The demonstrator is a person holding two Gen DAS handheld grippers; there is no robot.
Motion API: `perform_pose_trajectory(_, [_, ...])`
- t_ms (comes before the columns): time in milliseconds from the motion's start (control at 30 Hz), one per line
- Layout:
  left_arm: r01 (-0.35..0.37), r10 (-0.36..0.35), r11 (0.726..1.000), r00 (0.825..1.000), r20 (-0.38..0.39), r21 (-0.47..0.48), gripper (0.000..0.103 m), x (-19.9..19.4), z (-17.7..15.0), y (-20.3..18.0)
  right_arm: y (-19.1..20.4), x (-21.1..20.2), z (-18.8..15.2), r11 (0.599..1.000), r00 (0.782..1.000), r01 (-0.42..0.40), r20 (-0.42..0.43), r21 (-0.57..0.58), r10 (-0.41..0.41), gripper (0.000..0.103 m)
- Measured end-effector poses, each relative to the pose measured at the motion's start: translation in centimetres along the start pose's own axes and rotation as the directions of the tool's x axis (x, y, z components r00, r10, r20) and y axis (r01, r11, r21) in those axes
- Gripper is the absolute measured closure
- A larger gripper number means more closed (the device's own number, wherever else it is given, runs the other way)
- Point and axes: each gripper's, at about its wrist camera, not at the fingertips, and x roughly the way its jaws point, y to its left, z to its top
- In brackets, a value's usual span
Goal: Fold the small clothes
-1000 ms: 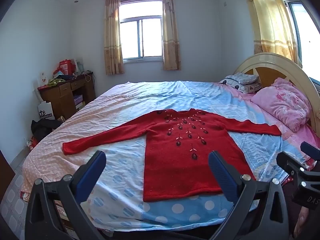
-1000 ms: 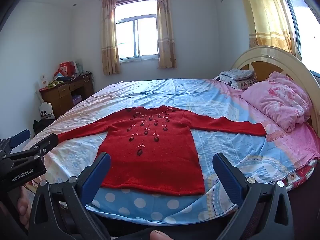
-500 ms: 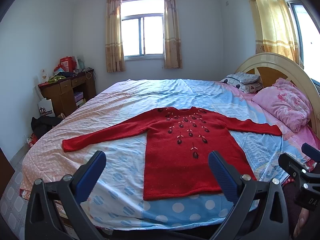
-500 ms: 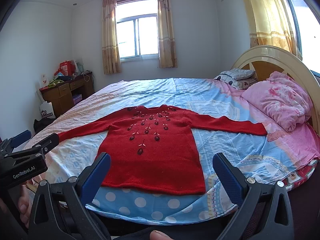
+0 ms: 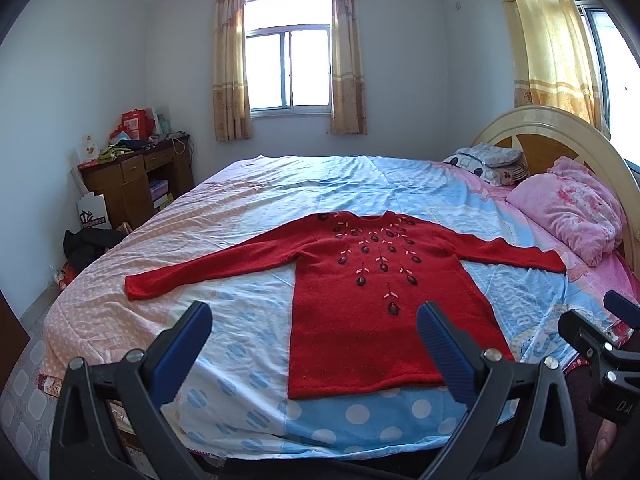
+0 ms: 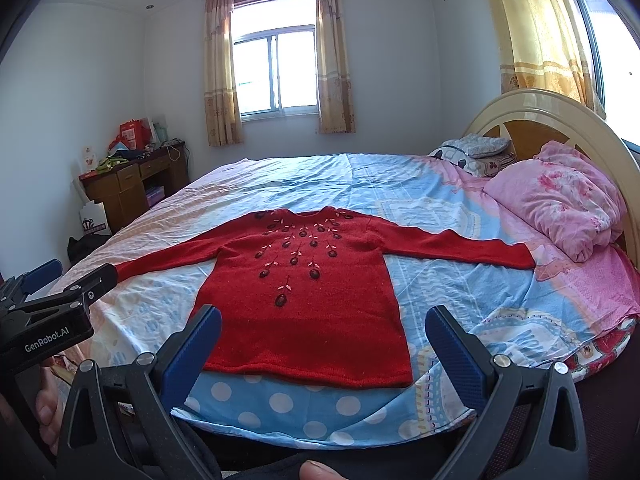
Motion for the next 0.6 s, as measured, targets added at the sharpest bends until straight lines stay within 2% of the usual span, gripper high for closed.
perform_pose_trajectory(600, [0.0,0.0,1.0,1.0,-0.003,-0.002,0.0,0.1,-0.13,0.02,-0.01,0.18,-0.11,1.0,1.0,-0.002,-0.005,0.001,0.002,0.001])
